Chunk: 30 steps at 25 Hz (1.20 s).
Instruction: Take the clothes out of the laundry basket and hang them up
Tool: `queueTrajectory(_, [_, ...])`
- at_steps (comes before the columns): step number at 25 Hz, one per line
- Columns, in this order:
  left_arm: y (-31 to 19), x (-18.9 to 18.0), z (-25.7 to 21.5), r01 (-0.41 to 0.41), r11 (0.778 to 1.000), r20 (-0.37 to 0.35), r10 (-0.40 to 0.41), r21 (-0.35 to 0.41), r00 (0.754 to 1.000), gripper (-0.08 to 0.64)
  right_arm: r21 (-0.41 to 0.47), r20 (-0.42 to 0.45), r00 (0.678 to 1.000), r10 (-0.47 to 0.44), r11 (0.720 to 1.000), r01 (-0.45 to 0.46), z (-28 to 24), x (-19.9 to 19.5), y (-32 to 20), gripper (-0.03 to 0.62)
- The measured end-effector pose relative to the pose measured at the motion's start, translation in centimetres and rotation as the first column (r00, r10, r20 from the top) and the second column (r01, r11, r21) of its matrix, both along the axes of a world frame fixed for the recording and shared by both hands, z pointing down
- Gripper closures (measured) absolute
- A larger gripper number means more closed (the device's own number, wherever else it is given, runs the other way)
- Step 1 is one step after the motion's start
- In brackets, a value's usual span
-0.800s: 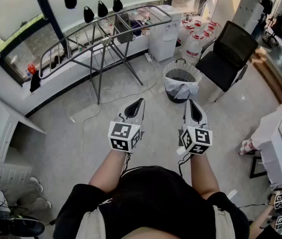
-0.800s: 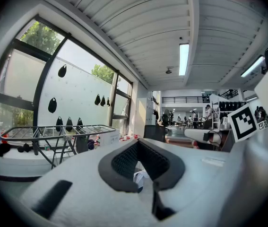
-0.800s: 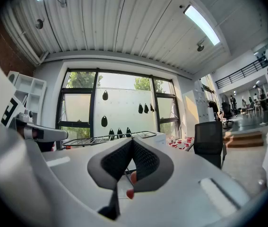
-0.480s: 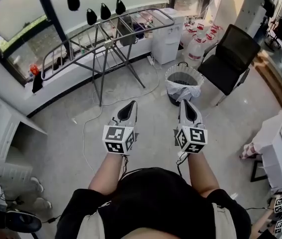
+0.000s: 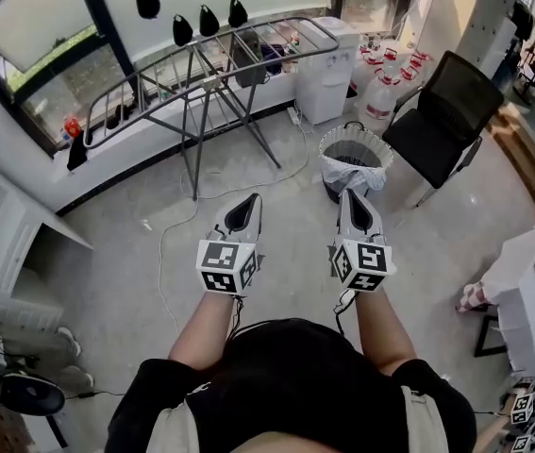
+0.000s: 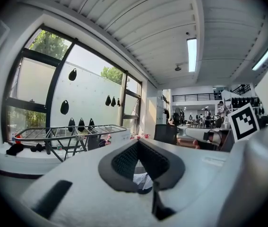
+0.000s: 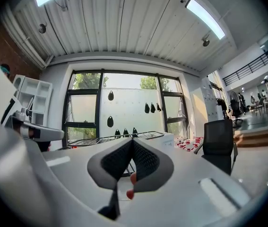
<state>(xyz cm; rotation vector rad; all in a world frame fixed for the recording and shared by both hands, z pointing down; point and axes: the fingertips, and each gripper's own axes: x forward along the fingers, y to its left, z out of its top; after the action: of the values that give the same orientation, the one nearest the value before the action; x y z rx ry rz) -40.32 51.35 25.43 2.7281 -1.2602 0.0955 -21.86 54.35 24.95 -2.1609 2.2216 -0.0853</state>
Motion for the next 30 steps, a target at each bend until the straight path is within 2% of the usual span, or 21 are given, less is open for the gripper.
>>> queueTrajectory(8, [0.0, 3.2, 0.7, 0.031, 0.999, 0.007, -0.031, -0.005, 0.999, 0.552, -0.010, 0.009, 1.000, -0.030, 0.999, 0.030, 0.9, 3.2, -0.7, 0.577])
queueTrajectory(20, [-2.8, 9.0, 0.7, -0.017, 1.000, 0.005, 0.017, 0.018, 1.000, 0.552, -0.002, 0.002, 1.000, 0.022, 1.000, -0.022, 1.1, 9.0, -1.7, 0.577])
queueTrajectory(25, [-5.3, 12.5, 1.9, -0.045, 0.999, 0.003, 0.045, 0.023, 0.999, 0.552, -0.008, 0.003, 0.999, 0.046, 0.999, -0.046, 2.6, 12.2, -3.5, 0.578])
queueTrajectory(30, [-10.3, 16.2, 3.0, -0.060, 0.998, 0.016, 0.060, 0.027, 0.998, 0.552, -0.017, -0.002, 0.998, 0.056, 0.998, -0.056, 4.0, 15.8, -8.4, 0.577])
